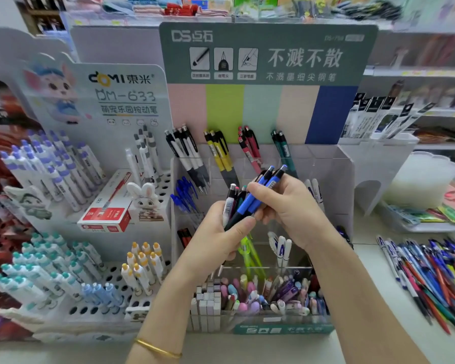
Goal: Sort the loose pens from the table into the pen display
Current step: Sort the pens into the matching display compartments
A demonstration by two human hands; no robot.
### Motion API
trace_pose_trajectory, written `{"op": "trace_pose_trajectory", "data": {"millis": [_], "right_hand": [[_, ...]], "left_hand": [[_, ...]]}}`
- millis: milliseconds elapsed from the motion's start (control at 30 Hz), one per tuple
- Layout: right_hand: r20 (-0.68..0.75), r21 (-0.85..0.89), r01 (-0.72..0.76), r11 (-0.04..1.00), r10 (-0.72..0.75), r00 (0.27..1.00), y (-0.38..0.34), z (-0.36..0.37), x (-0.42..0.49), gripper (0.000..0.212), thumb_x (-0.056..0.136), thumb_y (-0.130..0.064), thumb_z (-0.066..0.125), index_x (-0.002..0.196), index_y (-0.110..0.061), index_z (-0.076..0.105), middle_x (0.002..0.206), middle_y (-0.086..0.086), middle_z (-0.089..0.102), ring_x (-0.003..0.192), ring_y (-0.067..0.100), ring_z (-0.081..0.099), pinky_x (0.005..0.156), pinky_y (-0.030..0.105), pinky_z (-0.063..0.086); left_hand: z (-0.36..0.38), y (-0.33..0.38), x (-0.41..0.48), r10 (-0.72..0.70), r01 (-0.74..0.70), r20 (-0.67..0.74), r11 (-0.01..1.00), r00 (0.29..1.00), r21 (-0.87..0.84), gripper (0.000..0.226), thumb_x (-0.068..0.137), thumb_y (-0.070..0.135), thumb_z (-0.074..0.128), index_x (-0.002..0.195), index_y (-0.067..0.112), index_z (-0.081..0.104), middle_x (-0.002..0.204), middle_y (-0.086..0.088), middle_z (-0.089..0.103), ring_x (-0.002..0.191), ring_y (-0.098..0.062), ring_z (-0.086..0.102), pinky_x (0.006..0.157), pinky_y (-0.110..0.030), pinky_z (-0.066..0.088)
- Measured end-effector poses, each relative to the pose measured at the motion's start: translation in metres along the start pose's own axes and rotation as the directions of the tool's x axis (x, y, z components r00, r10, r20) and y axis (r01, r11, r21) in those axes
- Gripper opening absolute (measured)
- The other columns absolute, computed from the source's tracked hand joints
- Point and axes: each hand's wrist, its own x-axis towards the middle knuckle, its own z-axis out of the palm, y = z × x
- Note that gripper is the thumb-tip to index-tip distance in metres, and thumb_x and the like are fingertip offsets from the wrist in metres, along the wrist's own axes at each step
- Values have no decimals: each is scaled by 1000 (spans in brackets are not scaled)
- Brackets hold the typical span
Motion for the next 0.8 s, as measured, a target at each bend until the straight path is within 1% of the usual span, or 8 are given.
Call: {"op": "trace_pose_trajectory", "data": {"millis": [100,200,433,533,600,633,667,800], "right_hand": [[-203,33,47,998,-39,978,-5,-15,5,10,91,-12,62,83,-9,56,54,0,61,41,11,52,40,19,43],[-353,-8,154,988,-147,924,-13,-32,12,11,91,-10,62,82,-9,55,56,2,61,41,11,53,40,20,43],[-446,-220,267,938,-340,828,-23,-47,23,13,91,-16,62,92,-4,60,64,3,62,48,11,56,50,25,48],[-516,-412,339,846,-524,678,-23,-57,26,16,93,-22,60,92,-6,59,74,0,63,60,8,61,64,28,52],[-476,-595,357,720,-674,565,-26,-66,31,19,91,-23,59,94,-4,58,82,-2,63,73,9,60,75,18,48],[-430,-675,336,657,-720,545,-28,-71,35,20,90,-21,60,96,-2,58,87,1,62,77,11,57,76,10,42],[-387,-738,291,609,-735,557,-30,-75,39,20,90,-18,61,98,0,58,91,5,61,79,14,53,73,6,36],[-351,-835,59,547,-612,709,-34,-91,58,21,91,-13,63,107,0,58,103,16,60,94,28,55,70,16,29]], "left_hand": [[0,4,7,-1,2,-49,1000,999,14,25,93,27,59,112,17,46,71,4,42,47,-2,39,45,-19,34],[2,9,16,-2,-2,-87,999,996,-50,17,95,26,56,105,15,46,68,4,39,45,-3,35,42,-18,32],[11,23,26,20,-28,-33,970,999,-243,21,99,1,39,118,4,46,73,-2,46,46,-8,35,41,-19,31],[14,24,28,51,-50,-3,963,999,-265,22,100,2,40,120,8,48,76,-2,50,52,-10,42,47,-22,36],[19,26,32,62,-55,17,961,998,-270,22,99,2,42,118,9,50,76,-2,55,56,-11,47,52,-23,39],[21,27,34,66,-56,27,960,997,-276,22,99,1,43,117,10,52,76,-2,57,58,-11,49,54,-23,41],[25,29,37,69,-56,36,957,997,-284,21,99,1,44,115,10,54,76,-1,60,59,-11,51,55,-23,42],[36,31,46,79,-51,80,949,994,-313,20,99,2,44,114,8,55,79,-4,68,62,-11,57,56,-22,46]]}}
